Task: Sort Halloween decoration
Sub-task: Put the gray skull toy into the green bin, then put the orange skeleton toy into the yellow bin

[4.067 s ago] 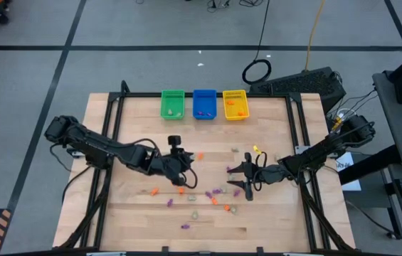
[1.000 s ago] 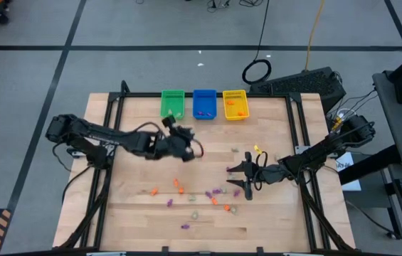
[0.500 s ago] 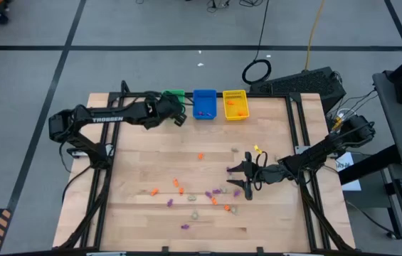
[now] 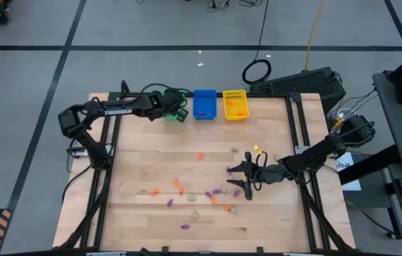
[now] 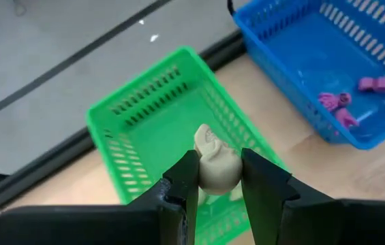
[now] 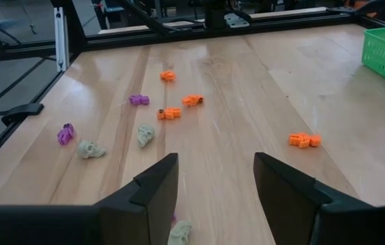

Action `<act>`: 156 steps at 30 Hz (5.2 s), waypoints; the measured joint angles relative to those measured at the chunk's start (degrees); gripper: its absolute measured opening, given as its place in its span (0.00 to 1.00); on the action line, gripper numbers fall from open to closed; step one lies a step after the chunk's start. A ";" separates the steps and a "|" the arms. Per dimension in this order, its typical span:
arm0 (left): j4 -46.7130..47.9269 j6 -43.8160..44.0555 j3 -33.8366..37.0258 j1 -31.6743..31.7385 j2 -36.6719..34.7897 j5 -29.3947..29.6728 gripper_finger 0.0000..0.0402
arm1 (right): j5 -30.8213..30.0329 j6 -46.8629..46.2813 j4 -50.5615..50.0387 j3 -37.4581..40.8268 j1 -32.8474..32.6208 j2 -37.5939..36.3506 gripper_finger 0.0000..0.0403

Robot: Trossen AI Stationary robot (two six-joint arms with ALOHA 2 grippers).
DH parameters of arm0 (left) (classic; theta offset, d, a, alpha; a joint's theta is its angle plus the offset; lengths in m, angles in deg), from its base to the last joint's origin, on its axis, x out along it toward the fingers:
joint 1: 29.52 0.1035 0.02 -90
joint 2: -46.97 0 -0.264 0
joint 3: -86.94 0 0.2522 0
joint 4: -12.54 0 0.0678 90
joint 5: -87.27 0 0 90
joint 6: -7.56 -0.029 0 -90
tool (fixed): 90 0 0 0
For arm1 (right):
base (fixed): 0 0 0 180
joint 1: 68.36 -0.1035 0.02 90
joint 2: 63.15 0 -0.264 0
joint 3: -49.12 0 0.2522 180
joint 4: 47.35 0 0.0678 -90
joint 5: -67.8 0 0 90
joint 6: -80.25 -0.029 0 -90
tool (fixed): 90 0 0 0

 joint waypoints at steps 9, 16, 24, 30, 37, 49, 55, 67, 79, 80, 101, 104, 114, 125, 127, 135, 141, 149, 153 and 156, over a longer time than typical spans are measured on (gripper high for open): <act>-1.17 0.03 0.00 1.77 4.77 0.02 0.22 | 0.00 0.00 0.04 0.00 0.01 0.00 0.45; -1.81 -0.04 0.00 2.69 6.57 0.17 0.26 | 0.00 0.00 0.04 0.00 0.00 0.00 0.45; -1.83 -0.24 0.00 2.85 6.36 0.54 0.44 | 0.02 -0.49 0.04 0.00 0.00 0.00 0.45; -0.92 -1.69 0.02 2.15 3.93 0.30 0.51 | 0.02 -7.10 0.20 -0.19 0.00 0.00 0.45; 0.72 -3.65 0.02 -4.40 -4.83 0.07 0.52 | 0.20 -9.38 -16.02 -5.96 -0.63 0.00 0.45; 5.10 -4.41 0.02 -23.25 -21.04 2.35 0.52 | 1.78 -20.58 -52.29 -21.83 -3.88 0.00 0.45; 10.28 0.16 0.02 -33.16 -22.59 6.60 0.52 | 5.74 -27.21 -66.76 -27.27 -6.43 0.00 0.45; 9.08 5.84 0.07 -48.49 -20.74 19.44 0.52 | 6.57 -42.26 -71.46 -27.34 -12.50 5.61 0.45; 5.29 6.01 0.03 -50.31 -15.39 20.72 0.52 | 3.08 -48.38 -72.52 -27.32 -12.50 14.64 0.45; 4.88 6.03 0.04 -50.33 -15.00 20.72 0.52 | 3.07 -48.48 -72.50 -27.32 -12.50 15.13 0.45; 1.41 6.12 0.04 -50.58 -11.30 19.84 0.52 | 1.64 -48.37 -70.62 -27.41 -12.55 17.53 0.30; 1.43 6.13 0.04 -50.74 -11.30 19.80 0.52 | 1.64 -48.25 -70.64 -27.40 -12.52 17.55 0.25; 1.64 7.13 0.04 -50.81 -11.30 19.65 0.52 | 1.75 -46.97 -70.80 -27.36 -12.52 17.59 0.14; 1.69 7.15 0.04 -50.81 -11.30 19.65 0.52 | 4.79 -46.16 -72.00 -27.02 -12.45 13.06 0.13; 1.71 7.15 0.04 -50.81 -11.30 19.67 0.52 | 5.54 -45.59 -72.54 -27.05 -12.64 11.56 0.13; 1.70 7.48 0.04 -50.81 -11.30 19.67 0.52 | 2.59 -41.38 -72.82 -27.15 -13.66 4.70 0.13; 1.07 7.45 0.04 -50.83 -11.33 20.31 0.52 | -7.89 -30.57 -69.58 -27.21 -13.63 -0.68 0.13; 0.20 6.95 0.04 -52.53 -11.33 21.36 0.52 | -23.52 -5.59 -57.87 -27.23 -13.50 -4.90 0.13; -0.42 6.87 0.52 -54.25 -11.38 25.32 0.52 | -27.61 6.73 -51.56 -27.26 -12.47 -5.01 0.13; -2.90 5.71 2.52 -55.15 -11.39 26.53 0.52 | -28.28 10.31 -49.06 -27.26 -10.66 -5.01 0.13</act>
